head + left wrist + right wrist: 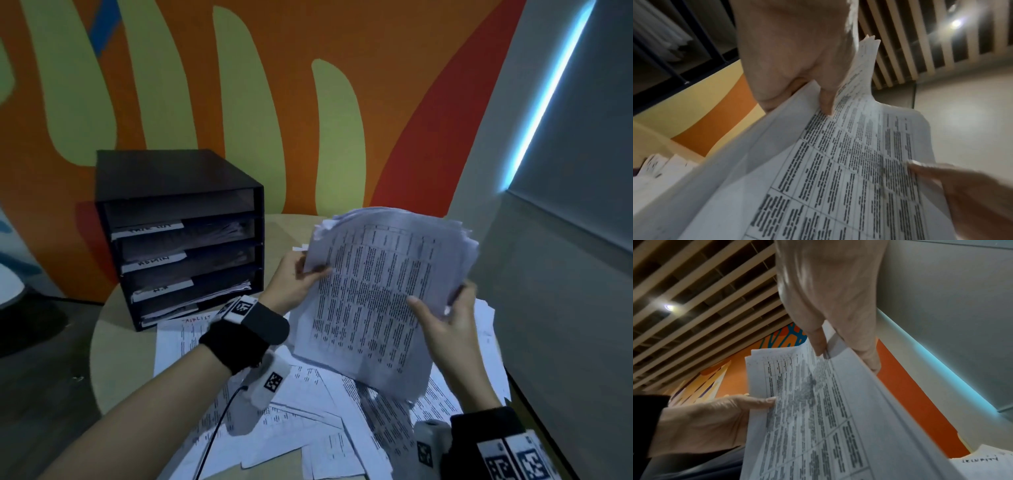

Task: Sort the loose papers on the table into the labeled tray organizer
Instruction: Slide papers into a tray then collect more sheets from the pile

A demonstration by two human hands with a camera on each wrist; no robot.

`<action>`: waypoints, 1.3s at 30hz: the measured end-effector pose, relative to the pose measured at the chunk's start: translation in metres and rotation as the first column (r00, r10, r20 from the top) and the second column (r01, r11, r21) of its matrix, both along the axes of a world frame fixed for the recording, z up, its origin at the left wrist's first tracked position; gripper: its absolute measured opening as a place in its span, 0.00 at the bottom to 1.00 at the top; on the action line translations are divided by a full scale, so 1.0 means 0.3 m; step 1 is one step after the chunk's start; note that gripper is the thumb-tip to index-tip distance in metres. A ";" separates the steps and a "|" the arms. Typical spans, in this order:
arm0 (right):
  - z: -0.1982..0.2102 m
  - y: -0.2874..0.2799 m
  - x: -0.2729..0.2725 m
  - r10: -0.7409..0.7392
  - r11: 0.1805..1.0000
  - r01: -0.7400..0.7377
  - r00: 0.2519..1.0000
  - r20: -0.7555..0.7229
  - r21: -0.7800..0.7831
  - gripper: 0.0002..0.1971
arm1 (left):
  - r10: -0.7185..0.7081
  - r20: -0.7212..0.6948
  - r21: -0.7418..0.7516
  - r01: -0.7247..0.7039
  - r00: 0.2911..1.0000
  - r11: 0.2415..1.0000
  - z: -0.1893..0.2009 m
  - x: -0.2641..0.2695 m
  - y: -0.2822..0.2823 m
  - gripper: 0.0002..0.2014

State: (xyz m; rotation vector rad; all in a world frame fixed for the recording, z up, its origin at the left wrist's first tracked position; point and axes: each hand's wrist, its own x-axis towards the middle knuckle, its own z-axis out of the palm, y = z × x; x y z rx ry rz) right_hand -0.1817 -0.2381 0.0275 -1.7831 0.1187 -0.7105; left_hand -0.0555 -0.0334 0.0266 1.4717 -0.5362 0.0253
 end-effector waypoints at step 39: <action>-0.168 0.194 0.255 0.264 0.964 -0.254 0.892 -0.367 0.078 0.15 | 0.288 -0.207 0.162 -0.258 0.935 0.953 -0.108 0.032 0.430 0.05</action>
